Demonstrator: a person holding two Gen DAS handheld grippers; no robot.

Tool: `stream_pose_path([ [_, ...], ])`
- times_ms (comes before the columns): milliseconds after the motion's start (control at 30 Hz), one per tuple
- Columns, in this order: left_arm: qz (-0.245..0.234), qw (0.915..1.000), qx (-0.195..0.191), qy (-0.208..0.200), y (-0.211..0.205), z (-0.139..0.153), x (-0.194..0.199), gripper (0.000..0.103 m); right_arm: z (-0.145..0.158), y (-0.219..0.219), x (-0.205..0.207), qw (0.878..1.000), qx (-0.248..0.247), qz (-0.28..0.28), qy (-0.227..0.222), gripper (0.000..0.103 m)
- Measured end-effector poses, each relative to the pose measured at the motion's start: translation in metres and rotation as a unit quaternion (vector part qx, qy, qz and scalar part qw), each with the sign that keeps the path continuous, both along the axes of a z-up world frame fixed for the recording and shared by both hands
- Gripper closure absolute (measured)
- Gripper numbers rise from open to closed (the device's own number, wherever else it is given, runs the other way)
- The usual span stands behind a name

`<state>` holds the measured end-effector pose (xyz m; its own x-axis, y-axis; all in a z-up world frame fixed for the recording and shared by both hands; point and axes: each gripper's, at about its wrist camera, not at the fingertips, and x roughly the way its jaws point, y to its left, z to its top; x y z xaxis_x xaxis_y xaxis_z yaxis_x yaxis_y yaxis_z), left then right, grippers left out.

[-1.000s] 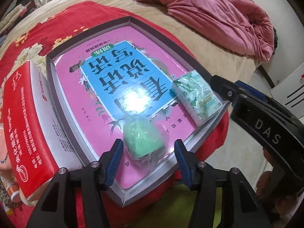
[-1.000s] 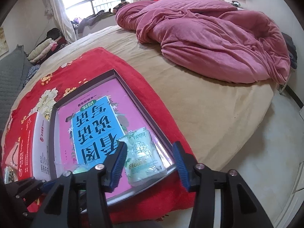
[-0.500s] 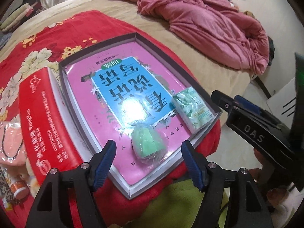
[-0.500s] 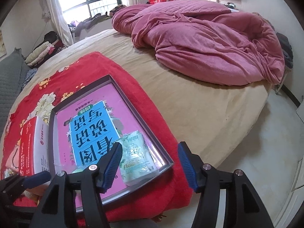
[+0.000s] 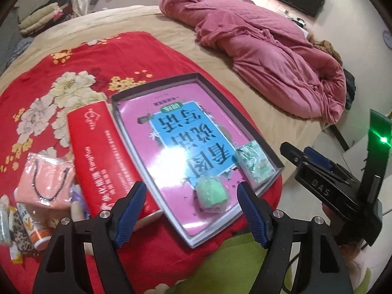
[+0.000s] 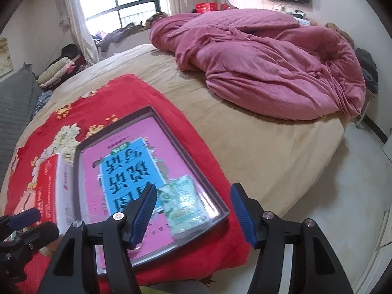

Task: Organize soft objects
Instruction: 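Withdraw both grippers from the tray back toward the pile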

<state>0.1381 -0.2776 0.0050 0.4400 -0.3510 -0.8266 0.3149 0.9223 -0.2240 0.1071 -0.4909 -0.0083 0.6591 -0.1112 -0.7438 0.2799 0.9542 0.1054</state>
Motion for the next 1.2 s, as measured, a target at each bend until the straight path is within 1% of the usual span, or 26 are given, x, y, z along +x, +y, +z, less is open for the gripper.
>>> stream_pose_path([
  [133, 0.013, 0.9999, 0.005, -0.006, 0.011, 0.003, -0.003, 0.025, 0.009, 0.009, -0.003, 1.000, -0.005, 0.008, -0.008, 0.038],
  [233, 0.018, 0.9998, -0.001, -0.004, 0.020, 0.006, -0.006, 0.025, 0.014, 0.015, -0.005, 1.000, -0.019, 0.012, -0.009, 0.036],
  [367, 0.022, 0.9997, 0.000, -0.009, 0.029, 0.010, -0.010, 0.025, 0.018, 0.019, -0.008, 1.000, -0.017, 0.015, -0.010, 0.036],
  [700, 0.034, 0.9993, -0.008, -0.012, 0.056, 0.018, -0.023, 0.025, 0.035, 0.041, -0.017, 0.999, -0.032, 0.031, -0.017, 0.035],
  [933, 0.058, 0.9981, -0.013, -0.014, 0.091, 0.025, -0.032, 0.025, 0.049, 0.065, -0.021, 0.997, -0.042, 0.055, -0.028, 0.035],
  [1200, 0.082, 0.9964, -0.004, -0.020, 0.129, 0.030, -0.046, 0.025, 0.067, 0.101, -0.026, 0.994, -0.051, 0.092, -0.042, 0.035],
])
